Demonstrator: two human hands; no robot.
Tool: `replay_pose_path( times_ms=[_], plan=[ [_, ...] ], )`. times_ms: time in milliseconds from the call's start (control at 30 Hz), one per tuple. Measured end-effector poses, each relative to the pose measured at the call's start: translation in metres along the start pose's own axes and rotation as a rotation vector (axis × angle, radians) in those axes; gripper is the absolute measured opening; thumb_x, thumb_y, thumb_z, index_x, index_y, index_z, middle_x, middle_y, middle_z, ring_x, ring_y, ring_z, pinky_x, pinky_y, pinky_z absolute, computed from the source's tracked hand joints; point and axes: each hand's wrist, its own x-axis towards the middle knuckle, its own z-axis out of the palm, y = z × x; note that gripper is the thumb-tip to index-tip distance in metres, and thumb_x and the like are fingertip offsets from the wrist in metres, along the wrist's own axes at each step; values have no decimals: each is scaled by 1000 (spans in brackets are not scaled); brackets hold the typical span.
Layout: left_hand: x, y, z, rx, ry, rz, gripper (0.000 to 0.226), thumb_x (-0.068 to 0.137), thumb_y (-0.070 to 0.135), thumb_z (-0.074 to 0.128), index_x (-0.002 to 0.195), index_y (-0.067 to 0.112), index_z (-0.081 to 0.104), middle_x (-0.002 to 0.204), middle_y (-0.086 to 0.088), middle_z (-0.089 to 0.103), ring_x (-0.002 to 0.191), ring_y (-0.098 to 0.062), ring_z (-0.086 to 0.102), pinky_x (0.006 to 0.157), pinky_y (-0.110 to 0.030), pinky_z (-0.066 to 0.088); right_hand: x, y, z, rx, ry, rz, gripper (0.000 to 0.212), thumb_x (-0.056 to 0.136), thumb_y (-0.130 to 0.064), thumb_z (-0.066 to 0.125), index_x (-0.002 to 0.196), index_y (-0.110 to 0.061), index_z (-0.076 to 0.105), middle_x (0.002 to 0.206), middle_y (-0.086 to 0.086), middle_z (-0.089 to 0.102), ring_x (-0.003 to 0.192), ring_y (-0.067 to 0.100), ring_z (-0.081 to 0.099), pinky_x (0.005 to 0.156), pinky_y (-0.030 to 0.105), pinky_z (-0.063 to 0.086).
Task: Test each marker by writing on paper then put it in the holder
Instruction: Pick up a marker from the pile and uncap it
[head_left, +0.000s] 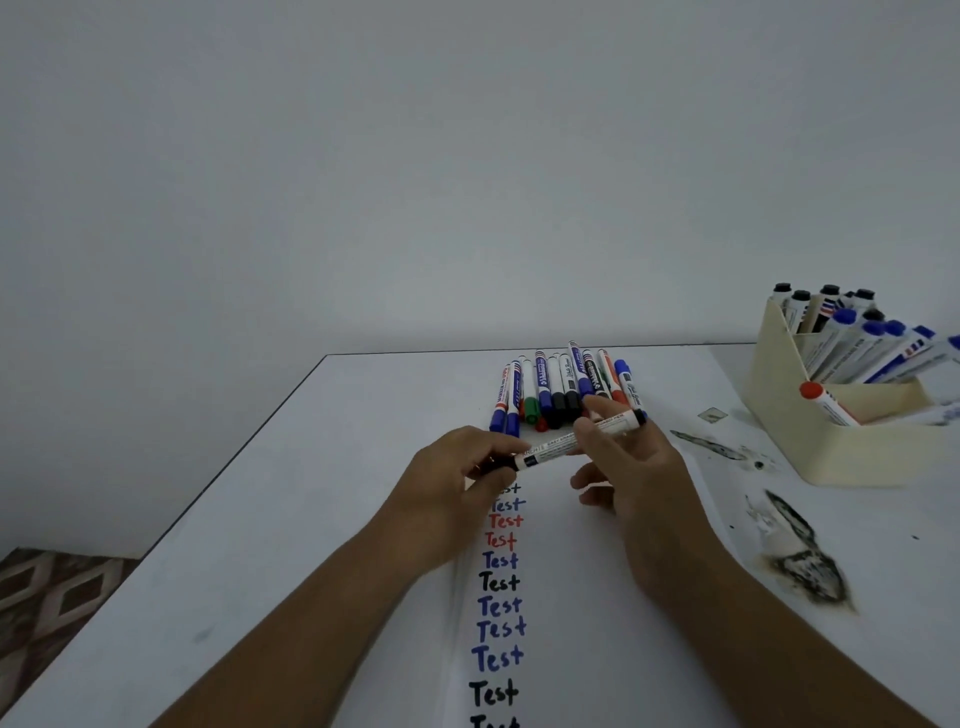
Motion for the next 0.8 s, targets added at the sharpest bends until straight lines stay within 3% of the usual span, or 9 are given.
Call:
replay_pose_path(
  times_ms=[200,367,500,633,700,800],
  plan=[
    [1,14,7,197,-183,46,33,105,43,39,134,33,50,105,14,57,94,-6,53,78,-19,41,-3,0,-5,24,-26,-22,39,74,-40,71,103,-15,70,87,6,77,79,24,74,71,34,60],
    [5,14,8,406,-174,75,27,107,41,28,116,24,48,87,9,51,73,-11,49,61,-18,34,-3,1,-4,30,-35,-16,33,74,-36,69,101,-15,70,85,7,77,77,23,74,69,31,59],
    [2,16,9,435,-191,134,20,105,44,26,103,29,39,74,14,43,63,-9,44,55,-15,27,-3,0,-5,94,-27,18,37,76,-34,69,103,-7,69,80,8,75,70,21,71,68,32,58],
    [3,12,14,378,-138,206,31,102,51,24,100,28,45,76,10,53,63,-12,50,55,-16,33,-3,-2,-5,144,-21,40,37,76,-34,68,100,-6,68,76,9,73,66,20,67,63,30,57],
    [2,9,17,347,-105,227,38,100,54,25,102,27,51,75,8,58,63,-13,53,57,-21,39,-2,-2,-5,145,-14,50,37,77,-35,67,101,-7,68,77,8,74,66,20,68,61,29,57],
    [6,6,14,285,-93,154,30,102,52,36,113,32,55,75,11,58,65,-10,55,58,-22,39,-2,-2,-6,145,-18,48,35,80,-33,67,103,-8,68,80,10,74,69,20,70,61,29,57]
  ],
)
